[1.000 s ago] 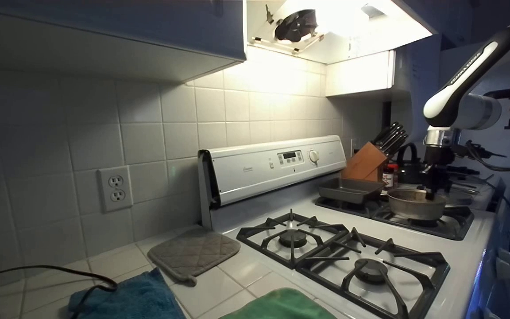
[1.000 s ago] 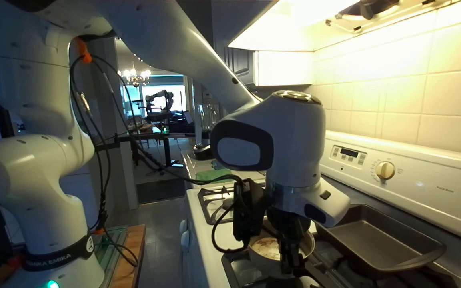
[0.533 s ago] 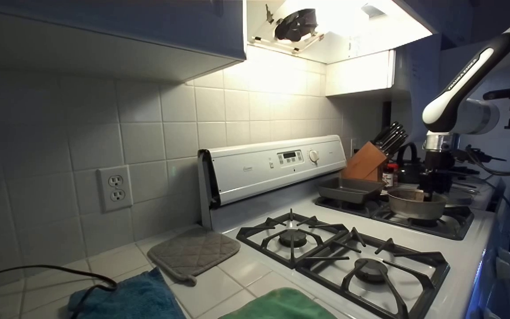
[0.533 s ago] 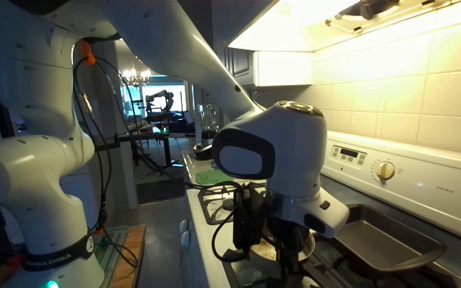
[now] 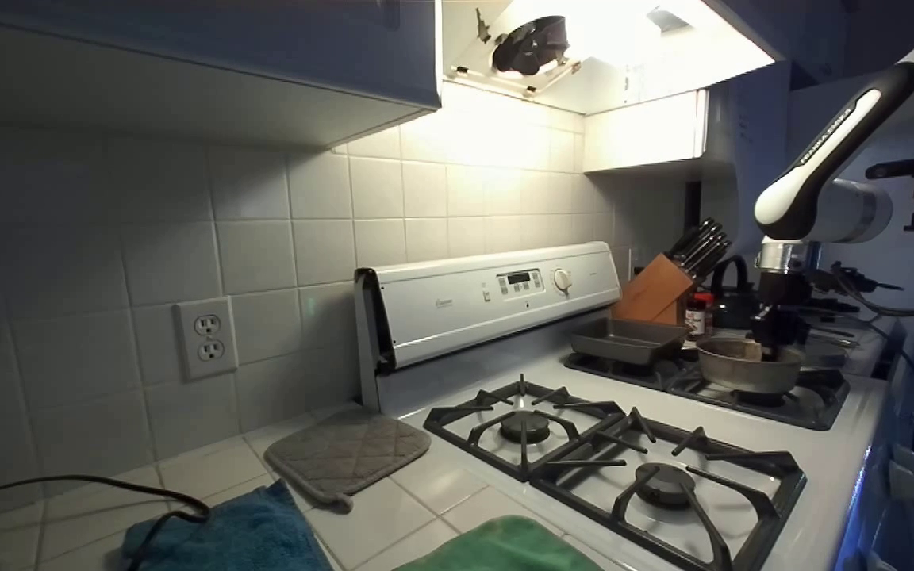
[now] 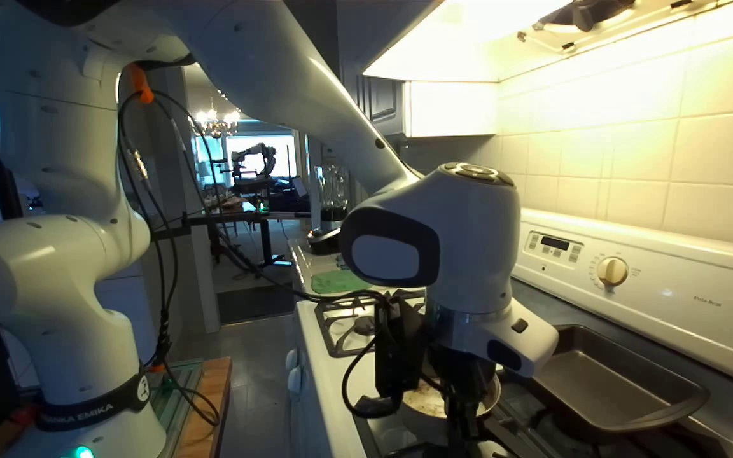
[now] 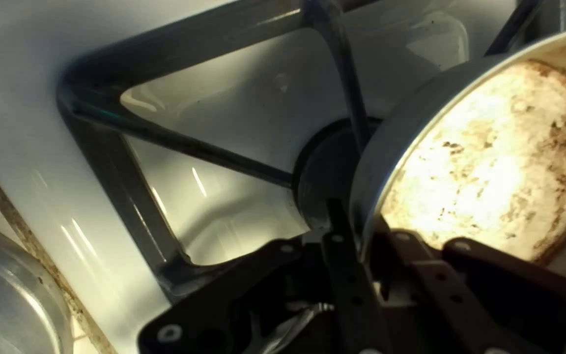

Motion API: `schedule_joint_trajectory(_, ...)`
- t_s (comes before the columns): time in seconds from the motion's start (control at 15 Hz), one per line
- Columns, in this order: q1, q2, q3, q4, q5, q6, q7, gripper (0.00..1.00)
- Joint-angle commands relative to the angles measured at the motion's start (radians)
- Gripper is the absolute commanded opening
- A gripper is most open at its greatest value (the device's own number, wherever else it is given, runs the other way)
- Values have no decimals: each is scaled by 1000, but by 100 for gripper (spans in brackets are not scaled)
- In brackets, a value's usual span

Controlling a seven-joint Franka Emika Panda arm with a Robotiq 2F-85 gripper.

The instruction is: Take the lid off the pot and place the pot on the bottom left plate

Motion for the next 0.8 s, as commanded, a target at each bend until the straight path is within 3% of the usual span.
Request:
schedule_joint_trajectory(0.0,7,21,7,24,-16,22,17,0)
schedule_joint_trajectory(0.33,19,12,28,38,-17,26,10,1)
schedule_joint_trajectory(0.73,92,-54,88,28,-72,71,-12,1)
